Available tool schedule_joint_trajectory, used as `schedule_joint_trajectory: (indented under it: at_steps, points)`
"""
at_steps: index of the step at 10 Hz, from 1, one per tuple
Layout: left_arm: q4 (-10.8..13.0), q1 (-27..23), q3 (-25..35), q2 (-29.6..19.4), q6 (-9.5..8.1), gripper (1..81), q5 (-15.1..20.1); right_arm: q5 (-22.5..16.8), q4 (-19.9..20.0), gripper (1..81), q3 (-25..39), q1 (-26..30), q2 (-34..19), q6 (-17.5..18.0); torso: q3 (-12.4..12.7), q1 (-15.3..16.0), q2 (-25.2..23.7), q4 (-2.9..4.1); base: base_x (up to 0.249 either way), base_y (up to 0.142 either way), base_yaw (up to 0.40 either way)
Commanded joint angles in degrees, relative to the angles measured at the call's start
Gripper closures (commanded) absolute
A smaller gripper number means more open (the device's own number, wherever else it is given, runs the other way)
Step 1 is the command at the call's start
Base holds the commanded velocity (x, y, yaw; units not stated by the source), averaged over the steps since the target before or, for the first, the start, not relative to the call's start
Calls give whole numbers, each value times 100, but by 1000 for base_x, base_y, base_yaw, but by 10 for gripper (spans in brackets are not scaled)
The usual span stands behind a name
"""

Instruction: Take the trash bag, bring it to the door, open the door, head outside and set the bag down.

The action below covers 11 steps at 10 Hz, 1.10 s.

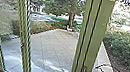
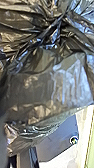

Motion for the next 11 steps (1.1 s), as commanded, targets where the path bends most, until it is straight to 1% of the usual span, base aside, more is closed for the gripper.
schedule_joint_trajectory:
  at_steps: [1,3,5,6,8,10,11]
  points:
    - [-13,-252,-7,-3,12,811,276,-1466,-399,10,342,-59,309,-269,0,0,0,0,0,0,0]
    - [-22,-252,-7,-3,12,811,276,-1607,-479,10,113,19,521,-260,2,0,0,-2,0,0,0]
    - [-22,-243,-7,-3,12,811,276,-1985,-487,10,-220,213,802,-260,4,-2,0,-5,0,0,0]
    - [-31,-234,-7,6,12,811,276,-2037,-479,10,-412,301,950,-269,6,-2,0,-7,0,0,0]
    - [-31,-225,-7,6,12,811,276,-2302,-549,10,-722,371,1286,-277,6,0,0,-7,0,0,0]
    - [-31,-216,-7,-3,12,811,276,-2214,-583,10,-904,169,1600,-260,6,-2,-2,-9,0,0,0]
    - [-31,-208,-7,-12,12,811,276,-2143,-628,10,-1214,73,1822,-295,6,-2,-2,-11,0,0,0]
